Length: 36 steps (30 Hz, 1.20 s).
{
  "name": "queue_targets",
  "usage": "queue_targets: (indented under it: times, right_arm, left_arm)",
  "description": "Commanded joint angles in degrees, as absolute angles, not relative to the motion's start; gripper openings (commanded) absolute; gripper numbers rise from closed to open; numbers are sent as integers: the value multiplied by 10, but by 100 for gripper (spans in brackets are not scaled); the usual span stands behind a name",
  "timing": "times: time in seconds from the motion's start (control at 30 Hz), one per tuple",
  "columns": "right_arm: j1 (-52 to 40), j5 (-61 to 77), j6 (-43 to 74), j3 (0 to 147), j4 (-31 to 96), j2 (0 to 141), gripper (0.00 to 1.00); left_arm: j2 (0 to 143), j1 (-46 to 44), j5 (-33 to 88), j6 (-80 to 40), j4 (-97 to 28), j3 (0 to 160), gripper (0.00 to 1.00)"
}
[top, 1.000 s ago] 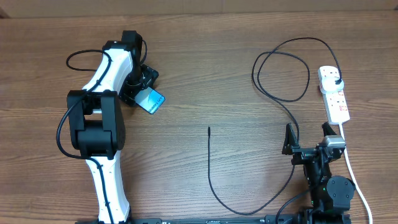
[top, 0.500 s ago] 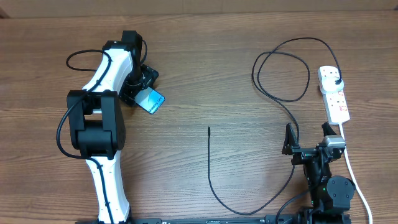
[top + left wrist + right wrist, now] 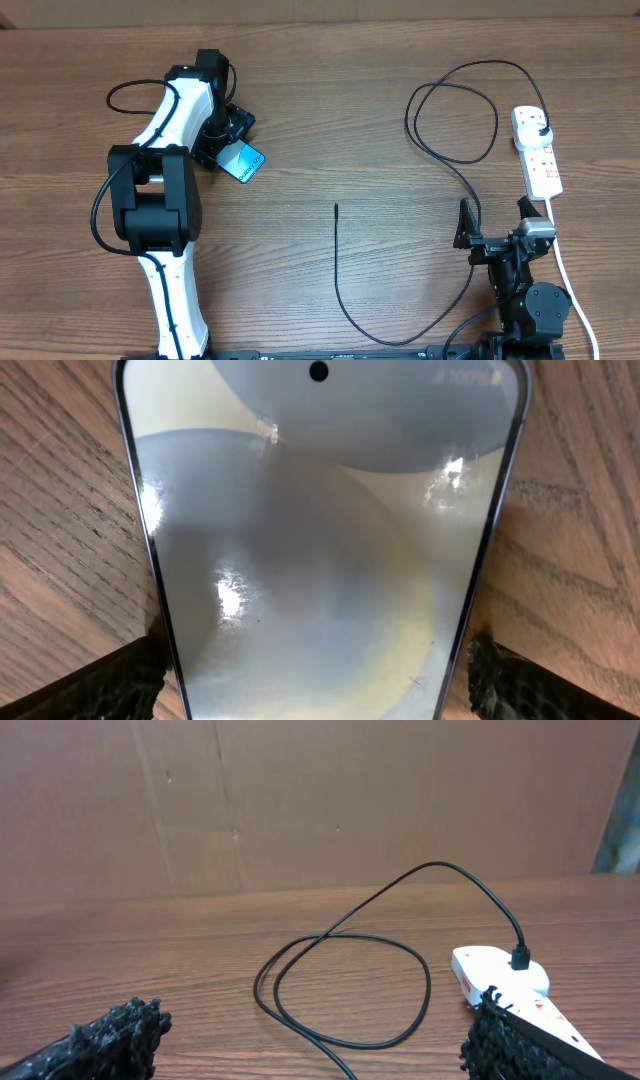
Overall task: Plug charger to phone and switch on socket
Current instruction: 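Close the left gripper on the phone's sides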
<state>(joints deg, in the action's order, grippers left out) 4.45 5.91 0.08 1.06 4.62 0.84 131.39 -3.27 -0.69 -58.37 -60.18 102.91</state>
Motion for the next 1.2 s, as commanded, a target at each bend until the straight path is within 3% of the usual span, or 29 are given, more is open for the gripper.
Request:
queue_targets:
  times: [0.0,0.7,1.17]
  right_arm:
    - [41,54,4,5,44,2,100]
    - [41,54,4,5,44,2,100]
    - [41,54,4,5,44,2,100]
  left_arm:
    - [1338,-30,-21,-587,-607,1035,98]
    - [1338,-30,-21,-587,-606,1035,90]
    - [1338,-30,-22,-587,-606,1035,90]
